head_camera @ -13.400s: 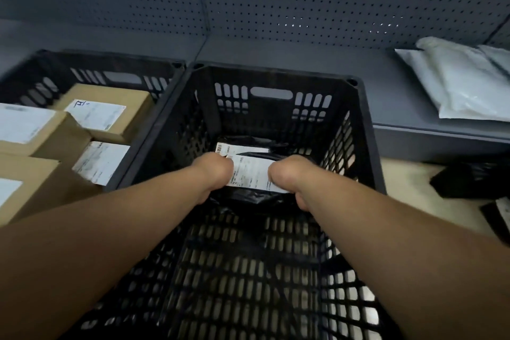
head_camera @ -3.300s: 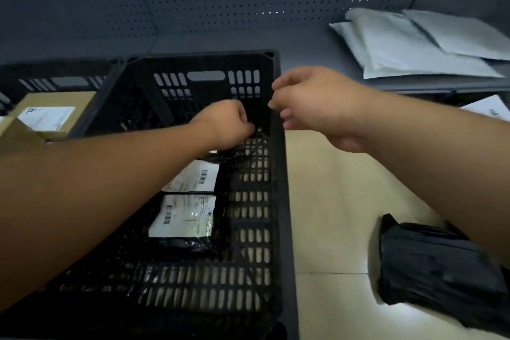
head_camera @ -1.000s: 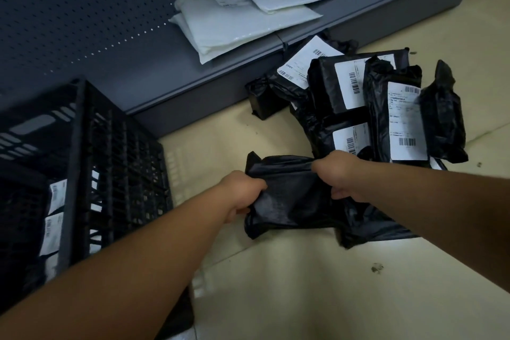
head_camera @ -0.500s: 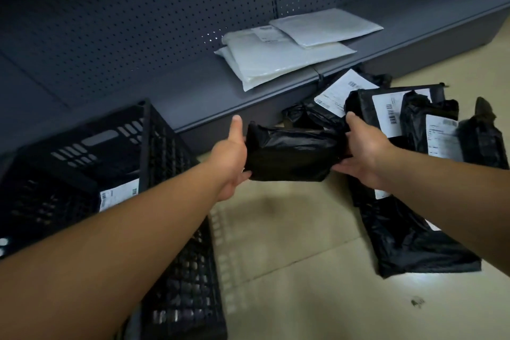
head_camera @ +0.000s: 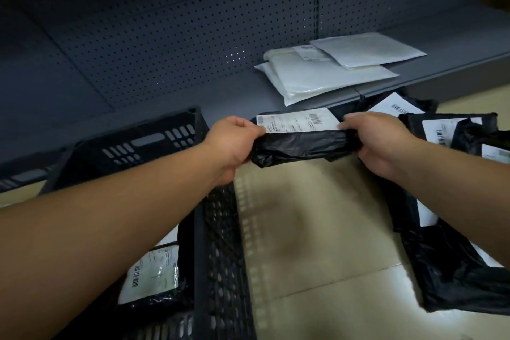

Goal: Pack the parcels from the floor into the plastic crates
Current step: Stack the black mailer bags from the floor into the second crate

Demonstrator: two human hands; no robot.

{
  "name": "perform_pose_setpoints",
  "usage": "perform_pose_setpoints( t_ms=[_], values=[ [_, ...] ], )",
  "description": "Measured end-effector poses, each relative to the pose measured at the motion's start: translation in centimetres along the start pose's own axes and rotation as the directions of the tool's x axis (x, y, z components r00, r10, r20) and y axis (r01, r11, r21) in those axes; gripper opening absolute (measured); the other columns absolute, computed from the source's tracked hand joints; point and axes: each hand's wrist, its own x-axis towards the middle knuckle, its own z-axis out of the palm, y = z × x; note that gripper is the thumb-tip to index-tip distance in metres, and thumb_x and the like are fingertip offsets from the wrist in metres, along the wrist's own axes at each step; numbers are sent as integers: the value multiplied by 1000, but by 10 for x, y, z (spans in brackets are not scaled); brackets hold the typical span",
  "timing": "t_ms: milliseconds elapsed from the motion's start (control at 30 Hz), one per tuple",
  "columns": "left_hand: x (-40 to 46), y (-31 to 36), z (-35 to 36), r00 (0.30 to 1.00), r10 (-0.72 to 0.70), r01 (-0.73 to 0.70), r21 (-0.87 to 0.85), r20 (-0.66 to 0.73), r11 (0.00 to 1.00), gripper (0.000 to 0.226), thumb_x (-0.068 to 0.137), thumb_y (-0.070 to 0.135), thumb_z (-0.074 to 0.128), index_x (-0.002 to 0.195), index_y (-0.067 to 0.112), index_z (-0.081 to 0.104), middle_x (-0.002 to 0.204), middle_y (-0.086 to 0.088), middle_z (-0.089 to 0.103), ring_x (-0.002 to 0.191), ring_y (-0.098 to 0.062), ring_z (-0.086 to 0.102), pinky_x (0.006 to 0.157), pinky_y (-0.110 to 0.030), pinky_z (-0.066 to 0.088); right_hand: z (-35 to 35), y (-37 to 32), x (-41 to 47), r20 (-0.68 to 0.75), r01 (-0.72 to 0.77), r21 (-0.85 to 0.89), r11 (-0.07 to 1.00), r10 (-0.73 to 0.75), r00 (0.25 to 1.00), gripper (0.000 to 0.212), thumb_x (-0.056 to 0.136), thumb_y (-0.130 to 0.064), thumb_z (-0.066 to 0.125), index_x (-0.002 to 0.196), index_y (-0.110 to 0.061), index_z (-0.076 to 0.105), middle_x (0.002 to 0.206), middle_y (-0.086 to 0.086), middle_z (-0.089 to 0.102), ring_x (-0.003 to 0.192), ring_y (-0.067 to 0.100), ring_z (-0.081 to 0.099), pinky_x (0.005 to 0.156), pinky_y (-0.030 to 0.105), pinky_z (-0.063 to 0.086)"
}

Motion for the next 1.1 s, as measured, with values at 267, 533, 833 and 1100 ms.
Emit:
perform_pose_setpoints(
  t_ms=[267, 533, 833, 1100],
  values=[
    [17, 0, -61, 994, 35, -51, -156, -104, 986, 30, 82, 30, 80, 97, 5, 74, 93, -9, 79, 94, -30, 76, 93, -47, 59, 62, 0, -9, 136, 54, 65, 996, -63, 989, 36, 82, 5, 64, 117, -2, 72, 108, 18, 76, 90, 25, 74, 72, 33, 59],
    [20, -15, -131, 990, -61, 24, -278, -124, 960, 16, 92, 8, 63, 102, 4, 75, 93, -10, 80, 85, -26, 78, 88, -46, 62, 136, 2, -32, 227, 105, 18, 994, -106, 968, 43, 75, 2, 71, 116, -11, 68, 110, 10, 75, 109, 24, 70, 107, 40, 50],
    [40, -35, -203, 949, -175, 81, -331, -263, 940, 15, 92, 17, 66, 102, 11, 75, 79, -5, 79, 71, -24, 77, 74, -47, 64, 232, 5, -52, 358, 170, -222, 960, -82, 930, 26, 63, -19, 68, 87, -11, 73, 110, 4, 74, 107, 23, 63, 104, 40, 45],
    [65, -80, -252, 907, -281, 145, -393, -315, 908, 24, 94, 8, 62, 116, 7, 71, 110, -7, 77, 96, -23, 75, 82, -43, 63, 301, 34, -52, 387, 79, -406, 911, 93, 917, 12, 88, -15, 63, 99, -15, 58, 73, -3, 48, 60, 16, 37, 54, 27, 32]
  ],
)
